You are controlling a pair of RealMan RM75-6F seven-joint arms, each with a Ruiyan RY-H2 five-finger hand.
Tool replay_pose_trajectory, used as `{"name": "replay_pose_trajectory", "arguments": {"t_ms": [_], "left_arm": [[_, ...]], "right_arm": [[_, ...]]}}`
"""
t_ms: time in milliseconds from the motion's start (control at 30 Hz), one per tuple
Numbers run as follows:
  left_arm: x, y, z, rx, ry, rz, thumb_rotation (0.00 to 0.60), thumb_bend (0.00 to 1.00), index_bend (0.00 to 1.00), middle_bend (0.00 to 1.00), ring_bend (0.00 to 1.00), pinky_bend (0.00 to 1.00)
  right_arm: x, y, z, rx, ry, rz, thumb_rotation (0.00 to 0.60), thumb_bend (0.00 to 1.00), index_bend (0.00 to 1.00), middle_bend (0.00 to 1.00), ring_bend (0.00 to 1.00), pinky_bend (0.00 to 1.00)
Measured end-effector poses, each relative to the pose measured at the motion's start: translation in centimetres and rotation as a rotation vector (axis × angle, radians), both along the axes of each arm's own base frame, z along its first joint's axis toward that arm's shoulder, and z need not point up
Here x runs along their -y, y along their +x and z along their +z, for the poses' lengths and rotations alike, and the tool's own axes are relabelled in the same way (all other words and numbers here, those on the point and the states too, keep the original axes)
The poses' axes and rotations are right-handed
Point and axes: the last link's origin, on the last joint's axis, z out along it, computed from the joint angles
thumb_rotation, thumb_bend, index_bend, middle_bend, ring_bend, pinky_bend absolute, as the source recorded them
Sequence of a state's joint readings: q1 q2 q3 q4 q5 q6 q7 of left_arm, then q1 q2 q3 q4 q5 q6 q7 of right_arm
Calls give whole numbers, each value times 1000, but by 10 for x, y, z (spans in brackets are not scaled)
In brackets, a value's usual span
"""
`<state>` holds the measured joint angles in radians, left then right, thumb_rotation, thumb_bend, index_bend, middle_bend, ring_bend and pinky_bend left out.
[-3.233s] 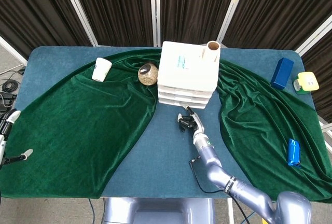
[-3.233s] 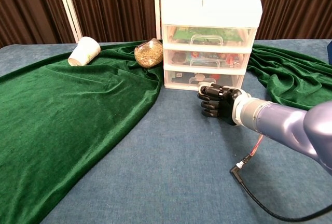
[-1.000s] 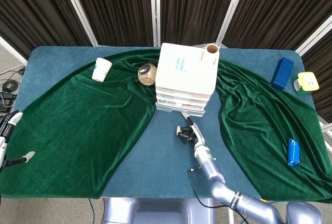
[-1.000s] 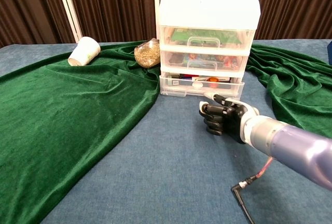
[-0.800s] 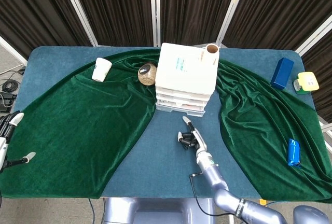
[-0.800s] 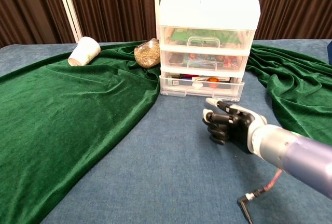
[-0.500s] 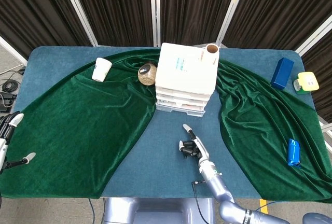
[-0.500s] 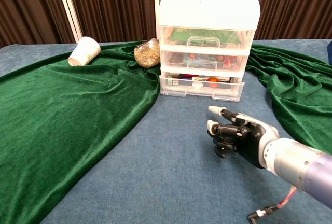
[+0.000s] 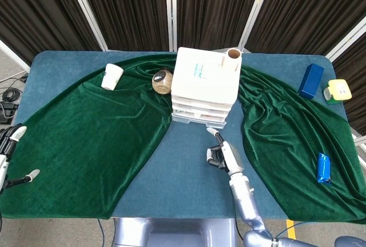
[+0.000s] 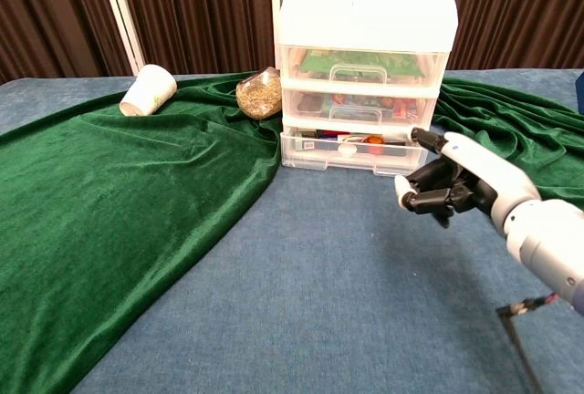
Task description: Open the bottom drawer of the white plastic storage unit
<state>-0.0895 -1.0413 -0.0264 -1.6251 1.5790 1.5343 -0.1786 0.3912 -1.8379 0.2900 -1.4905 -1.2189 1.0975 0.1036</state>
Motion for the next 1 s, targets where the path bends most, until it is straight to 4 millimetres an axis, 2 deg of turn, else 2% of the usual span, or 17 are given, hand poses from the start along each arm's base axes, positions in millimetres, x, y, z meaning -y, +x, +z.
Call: {"name": "replay_pose_trajectory", "arguments": {"t_ms": [133, 333, 533, 733, 833, 1000], "left_arm": [[0, 0, -1, -2, -2, 1, 600, 91, 0, 0, 0, 0], [-1, -2, 0, -1, -2, 10, 600, 91, 0, 0, 0, 0], [-1, -2, -1, -2, -8, 11, 600, 91, 0, 0, 0, 0], [-2, -3, 0, 0, -4, 15, 600, 91, 0, 0, 0, 0], [-2, -3, 0, 0, -6, 15, 600, 91, 0, 0, 0, 0], [-2, -3, 0, 2, -6, 17, 600, 91, 0, 0, 0, 0]], "right_arm": [[11, -3, 4, -198, -27, 31, 600, 537, 174, 846, 887, 790], [33, -9, 5, -376, -30, 2, 600, 538, 174, 848, 890, 791], [48, -7, 3, -407, -23, -23, 600, 541, 172, 852, 892, 791], [52, -6, -2, -412, 13, -41, 600, 545, 177, 858, 894, 792], [53, -7, -5, -419, 36, -49, 600, 551, 221, 865, 902, 793], [54, -8, -7, -435, 58, -57, 600, 588, 371, 883, 919, 796]]}}
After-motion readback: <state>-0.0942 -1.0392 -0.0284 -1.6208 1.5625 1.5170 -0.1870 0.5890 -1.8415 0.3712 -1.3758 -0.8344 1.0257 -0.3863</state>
